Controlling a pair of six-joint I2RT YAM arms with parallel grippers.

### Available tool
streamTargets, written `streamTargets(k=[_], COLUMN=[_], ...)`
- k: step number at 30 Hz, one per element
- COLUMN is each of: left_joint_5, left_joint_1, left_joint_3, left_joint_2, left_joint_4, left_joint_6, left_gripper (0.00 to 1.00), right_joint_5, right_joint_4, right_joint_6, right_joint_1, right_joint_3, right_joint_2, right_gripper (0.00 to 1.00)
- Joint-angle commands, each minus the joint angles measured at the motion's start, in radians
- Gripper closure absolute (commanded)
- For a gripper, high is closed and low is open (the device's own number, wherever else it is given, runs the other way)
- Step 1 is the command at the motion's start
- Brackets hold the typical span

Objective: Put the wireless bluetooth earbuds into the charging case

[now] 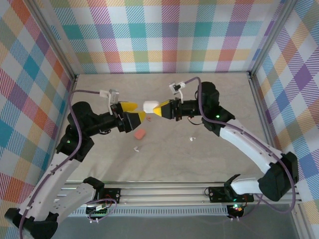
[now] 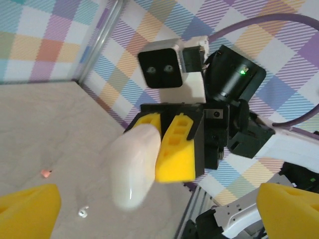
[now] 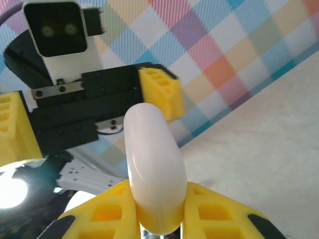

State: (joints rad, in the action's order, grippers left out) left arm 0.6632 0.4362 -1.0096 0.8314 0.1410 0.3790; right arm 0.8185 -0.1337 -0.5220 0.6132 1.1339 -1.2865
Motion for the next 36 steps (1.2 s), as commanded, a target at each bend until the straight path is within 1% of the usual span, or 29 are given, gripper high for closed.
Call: streamTargets(k=[1,3,6,8,11,13,15,16,18,20,21,24,25,30,36], left_joint_5=[-0.054,-0.040,0.044,0.097,0.157,0.209,0.207,0.210,0.217,0.216,0.217,0.231,0.229,0.220,0.221], left_joint_1=[0.005,0.006,0.004,0.005,0.005,0.007,0.014,0.017,0.029,0.049,0.058,0.067,0.067,0.072,0.075], left_joint_3=[-0.034,-0.024,0.025,0.050,0.073,0.125,0.189,0.210,0.230,0.233,0.233,0.230,0.231,0.233,0.227], left_joint_2=[-0.053,-0.077,-0.088,-0.070,-0.011,0.031,0.054,0.066,0.085,0.102,0.113,0.144,0.147,0.154,0.169], left_joint_4=[0.245,0.265,0.207,0.150,0.002,-0.198,-0.410,-0.488,-0.564,-0.591,-0.600,-0.631,-0.639,-0.650,-0.632], left_joint_6=[-0.222,-0.304,-0.389,-0.375,-0.247,-0.109,0.019,0.060,0.099,0.109,0.114,0.142,0.147,0.146,0.139], left_gripper=[0.00,0.01,0.18,0.25,0.28,0.29,0.32,0.33,0.34,0.35,0.37,0.49,0.50,0.52,0.66], right_joint_5=[-0.051,-0.028,0.034,0.066,0.107,0.114,0.117,0.116,0.115,0.114,0.115,0.123,0.122,0.111,0.113], right_joint_4=[0.165,0.233,0.251,0.241,0.197,0.171,0.154,0.149,0.143,0.137,0.130,0.114,0.115,0.106,0.071], right_joint_6=[0.240,0.309,0.377,0.401,0.404,0.394,0.389,0.384,0.381,0.378,0.375,0.363,0.362,0.353,0.324], right_joint_1=[-0.017,-0.017,-0.017,-0.017,-0.017,-0.015,-0.015,-0.015,-0.015,-0.015,-0.015,-0.015,-0.015,-0.015,-0.015], right_joint_3=[0.043,0.067,0.064,0.052,0.034,0.026,0.019,0.015,0.008,-0.001,-0.006,-0.013,-0.013,-0.026,-0.036], right_joint_2=[0.048,0.043,0.042,0.044,0.044,0.042,0.042,0.043,0.043,0.045,0.044,0.039,0.037,0.040,0.042], right_gripper=[0.88,0.87,0.86,0.86,0.86,0.86,0.87,0.87,0.87,0.87,0.86,0.86,0.86,0.86,0.86])
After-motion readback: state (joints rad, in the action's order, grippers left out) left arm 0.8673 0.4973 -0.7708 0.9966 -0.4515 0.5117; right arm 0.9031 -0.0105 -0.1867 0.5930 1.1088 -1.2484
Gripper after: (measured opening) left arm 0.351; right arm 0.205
